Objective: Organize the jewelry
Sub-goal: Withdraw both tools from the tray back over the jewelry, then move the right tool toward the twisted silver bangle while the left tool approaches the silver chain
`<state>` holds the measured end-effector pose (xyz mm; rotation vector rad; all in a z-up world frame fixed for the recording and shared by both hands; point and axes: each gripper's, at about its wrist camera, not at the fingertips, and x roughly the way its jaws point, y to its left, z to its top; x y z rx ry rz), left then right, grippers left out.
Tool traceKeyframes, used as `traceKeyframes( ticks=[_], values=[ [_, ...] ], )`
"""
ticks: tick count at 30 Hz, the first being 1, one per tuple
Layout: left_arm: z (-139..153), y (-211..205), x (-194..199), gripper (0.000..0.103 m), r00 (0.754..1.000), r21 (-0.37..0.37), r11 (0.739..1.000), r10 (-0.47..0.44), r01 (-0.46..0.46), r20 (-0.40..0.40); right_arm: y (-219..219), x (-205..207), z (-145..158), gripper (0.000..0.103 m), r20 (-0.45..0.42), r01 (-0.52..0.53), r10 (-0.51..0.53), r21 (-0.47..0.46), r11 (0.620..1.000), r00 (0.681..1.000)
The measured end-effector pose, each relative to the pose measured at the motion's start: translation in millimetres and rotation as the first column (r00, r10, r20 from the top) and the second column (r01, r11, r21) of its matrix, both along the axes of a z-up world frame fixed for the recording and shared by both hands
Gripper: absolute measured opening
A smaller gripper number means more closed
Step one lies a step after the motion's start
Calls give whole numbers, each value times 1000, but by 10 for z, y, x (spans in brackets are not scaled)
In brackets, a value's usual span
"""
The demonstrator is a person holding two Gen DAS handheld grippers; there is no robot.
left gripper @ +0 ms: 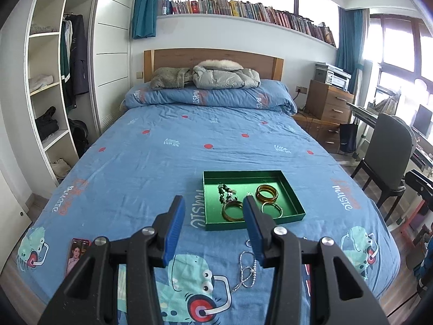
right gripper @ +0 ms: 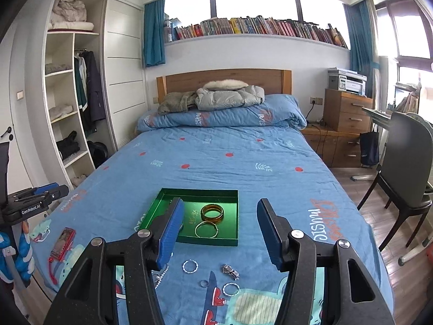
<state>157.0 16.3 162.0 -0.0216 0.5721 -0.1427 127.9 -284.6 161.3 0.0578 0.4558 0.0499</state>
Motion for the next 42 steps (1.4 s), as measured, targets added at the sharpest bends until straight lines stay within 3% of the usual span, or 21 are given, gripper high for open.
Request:
traceKeyframes(
  ticks=[8,15,30,42],
  values=[
    [187,57,-401,49,998,9,1000,-14,14,58,5,-355,154,56,52,-20,20,-1,1000,998],
    [93,66,-501,49,998,-23,1000,-14,15,53,-95,-538,58,57,56,-21,20,20,1000,998],
    [-510,-10,-421,49,999,-7,1000,-12,12,-30,-424,-495,-533,57,-21,30,-29,42,999,999],
    [-1242,-274,-176,53,990,-30,997,-71,68,-123,-470,-195,-1164,58,-119,16,-9,55,998,993]
  ],
)
